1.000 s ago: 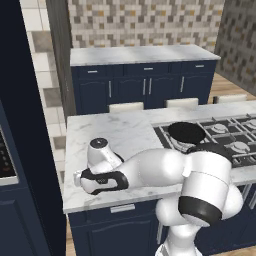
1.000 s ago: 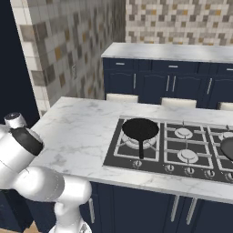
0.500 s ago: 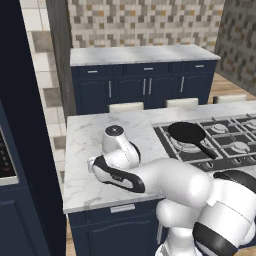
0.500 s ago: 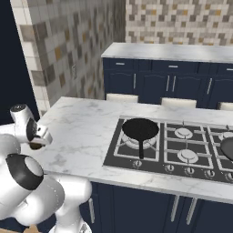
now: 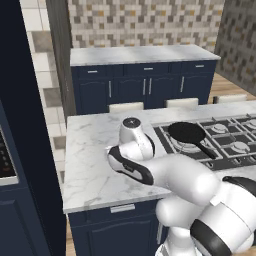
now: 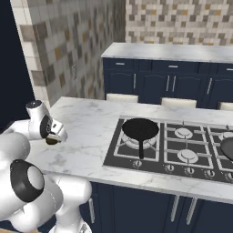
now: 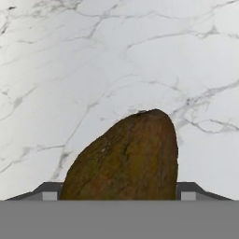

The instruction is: Place both pans onto different burners. Then place the avocado and the fish on different pans.

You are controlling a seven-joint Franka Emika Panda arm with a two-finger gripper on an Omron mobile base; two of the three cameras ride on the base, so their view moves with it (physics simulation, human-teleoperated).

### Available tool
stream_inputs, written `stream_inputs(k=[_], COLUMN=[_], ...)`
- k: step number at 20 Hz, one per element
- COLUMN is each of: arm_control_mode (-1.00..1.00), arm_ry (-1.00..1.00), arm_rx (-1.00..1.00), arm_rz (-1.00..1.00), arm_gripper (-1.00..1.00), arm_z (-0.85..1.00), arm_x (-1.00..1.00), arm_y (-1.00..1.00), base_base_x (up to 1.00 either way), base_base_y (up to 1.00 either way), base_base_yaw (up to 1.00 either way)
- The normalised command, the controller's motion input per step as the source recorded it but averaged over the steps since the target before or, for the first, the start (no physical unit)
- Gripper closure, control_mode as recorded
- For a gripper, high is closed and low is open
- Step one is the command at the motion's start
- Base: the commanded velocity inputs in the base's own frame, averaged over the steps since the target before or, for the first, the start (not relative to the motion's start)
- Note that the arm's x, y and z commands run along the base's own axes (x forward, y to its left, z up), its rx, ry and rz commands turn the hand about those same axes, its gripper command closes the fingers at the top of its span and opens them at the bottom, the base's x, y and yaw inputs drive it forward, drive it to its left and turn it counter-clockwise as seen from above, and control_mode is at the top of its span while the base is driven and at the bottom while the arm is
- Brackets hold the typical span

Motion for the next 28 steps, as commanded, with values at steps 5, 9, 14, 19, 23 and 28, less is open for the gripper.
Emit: stream_inputs(k=[5,9,14,19,23,28], arm_control_mode=[-1.00,-1.00,-1.00,-1.00,-1.00,-1.00], arm_ry=[0.00,0.00,0.00,0.00,0.00,0.00], arm_rx=[-0.05,-0.05,-0.04,-0.02,-0.01,-0.01], arm_rz=[-0.16,-0.16,-0.17,-0.17,-0.17,-0.17], arm_gripper=[1.00,1.00,1.00,1.00,1.00,1.00], arm_z=[0.08,0.04,0.16,0.24,0.18,0.09], arm_x=[0.54,0.53,0.43,0.35,0.27,0.31], arm_y=[-0.56,-0.61,-0.66,-0.70,-0.72,-0.67], base_base_x=[0.00,0.00,0.00,0.00,0.00,0.00], base_base_y=[0.00,0.00,0.00,0.00,0.00,0.00], base_base_yaw=[0.00,0.00,0.00,0.00,0.00,0.00])
